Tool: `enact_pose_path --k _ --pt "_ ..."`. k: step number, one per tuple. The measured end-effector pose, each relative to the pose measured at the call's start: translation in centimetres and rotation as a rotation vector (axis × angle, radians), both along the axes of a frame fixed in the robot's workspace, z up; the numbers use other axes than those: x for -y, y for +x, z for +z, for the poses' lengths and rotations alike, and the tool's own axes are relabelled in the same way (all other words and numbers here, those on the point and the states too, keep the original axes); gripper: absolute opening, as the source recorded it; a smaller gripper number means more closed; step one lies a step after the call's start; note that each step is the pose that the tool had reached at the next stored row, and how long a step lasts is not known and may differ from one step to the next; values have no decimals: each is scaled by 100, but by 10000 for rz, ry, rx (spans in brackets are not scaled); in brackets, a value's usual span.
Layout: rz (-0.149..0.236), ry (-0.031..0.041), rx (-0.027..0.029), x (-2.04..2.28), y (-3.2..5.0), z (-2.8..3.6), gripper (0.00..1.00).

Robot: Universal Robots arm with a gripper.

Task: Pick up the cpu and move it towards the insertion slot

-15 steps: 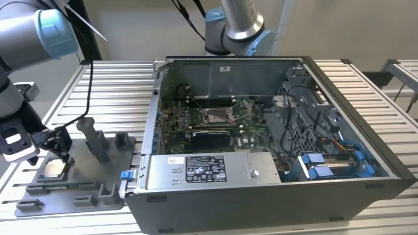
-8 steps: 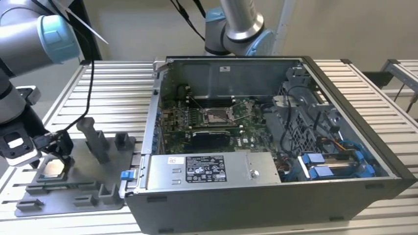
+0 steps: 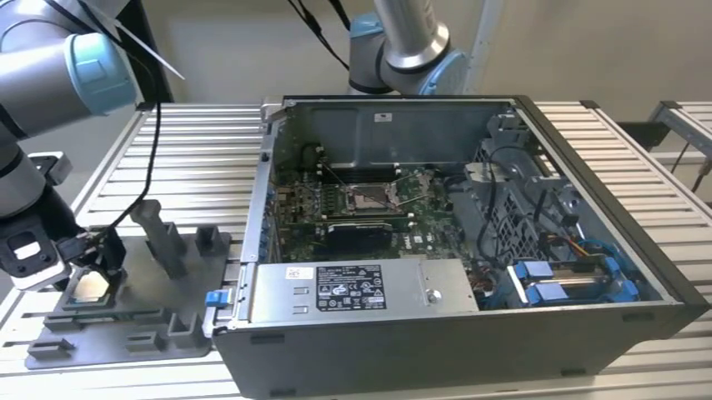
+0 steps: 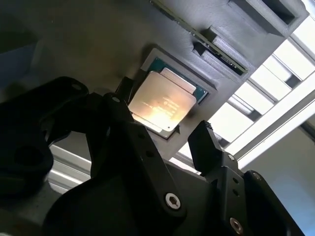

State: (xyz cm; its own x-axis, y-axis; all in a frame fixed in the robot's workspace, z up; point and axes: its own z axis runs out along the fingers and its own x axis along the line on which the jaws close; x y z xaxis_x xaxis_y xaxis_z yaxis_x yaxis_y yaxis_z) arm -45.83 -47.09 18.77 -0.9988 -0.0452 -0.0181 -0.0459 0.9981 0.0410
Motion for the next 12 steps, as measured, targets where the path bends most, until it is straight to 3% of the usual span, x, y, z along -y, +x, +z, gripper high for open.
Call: enact_pose_path --k 8,9,12 --pt "-42 -1 -2 11 2 -11 100" --pt "-42 -1 -2 11 2 -12 0" --pt "-42 -1 -4 11 2 -12 0"
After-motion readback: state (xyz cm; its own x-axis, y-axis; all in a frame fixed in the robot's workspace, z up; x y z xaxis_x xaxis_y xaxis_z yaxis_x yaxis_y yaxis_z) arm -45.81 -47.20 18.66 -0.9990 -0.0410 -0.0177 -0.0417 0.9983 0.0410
